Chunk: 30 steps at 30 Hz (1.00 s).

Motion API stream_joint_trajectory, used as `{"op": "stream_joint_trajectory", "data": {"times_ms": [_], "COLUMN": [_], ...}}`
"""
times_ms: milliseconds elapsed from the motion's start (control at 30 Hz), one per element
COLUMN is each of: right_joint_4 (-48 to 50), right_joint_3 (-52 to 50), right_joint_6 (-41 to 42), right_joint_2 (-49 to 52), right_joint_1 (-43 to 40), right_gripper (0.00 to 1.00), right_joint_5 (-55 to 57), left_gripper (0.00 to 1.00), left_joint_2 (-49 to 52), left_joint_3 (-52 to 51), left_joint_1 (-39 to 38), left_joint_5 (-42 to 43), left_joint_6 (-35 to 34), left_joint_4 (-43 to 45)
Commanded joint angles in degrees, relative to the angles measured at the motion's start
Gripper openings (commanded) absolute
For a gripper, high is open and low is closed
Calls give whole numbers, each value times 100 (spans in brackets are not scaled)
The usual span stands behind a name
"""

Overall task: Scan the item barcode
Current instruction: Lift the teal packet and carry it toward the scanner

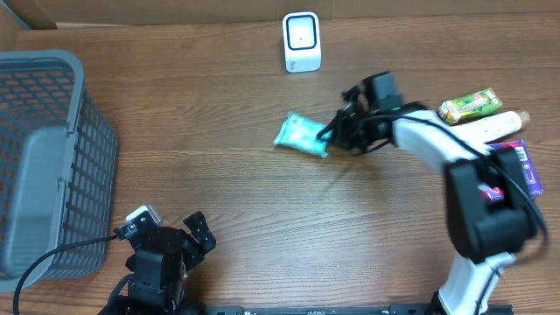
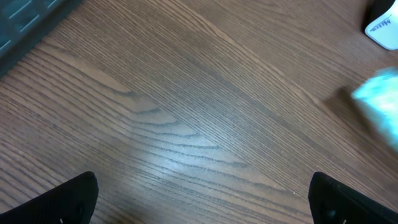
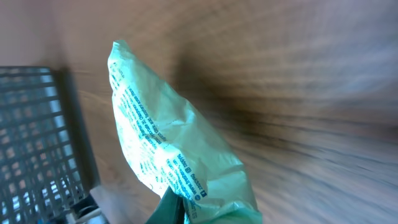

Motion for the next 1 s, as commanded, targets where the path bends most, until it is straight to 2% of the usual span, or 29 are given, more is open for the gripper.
{"op": "stream_joint_trajectory", "data": {"times_ms": [0,67,200,533,667,833,967], "right_joint_4": [-164,-437,-914,-1626,-1655,-1600,-723], "right_joint_3": [66,66,179,776,938,1368,1486], "right_joint_6": [-1139,-1467,-1596,-1637,-1292,-1255,-1558], "right_joint_2": [-1095,-1502,-2109,-2439,-2439,-2271,-2063], "right_joint_1": [-243,-385,-575,-581,-439,140,584], "right_gripper": [4,4,4,4,4,4,4], "right_joint_5": [-282,-284,-260,-26,1565,4457,6349], "left_gripper": [99,100,100,99,99,100,99], "left_joint_2": [-37,-37,-37,-37,-37,-37,-37], "left_joint_3": [-42,-42,-42,-42,-42,-42,-42], "left_joint_1": [11,11,11,11,11,11,11], "left_joint_5": [-17,-17,-17,-17,-17,-17,-17], "left_joint_6": [-55,-55,-55,-55,-55,-55,-55], "left_joint_4": [13,13,13,13,13,13,15]}}
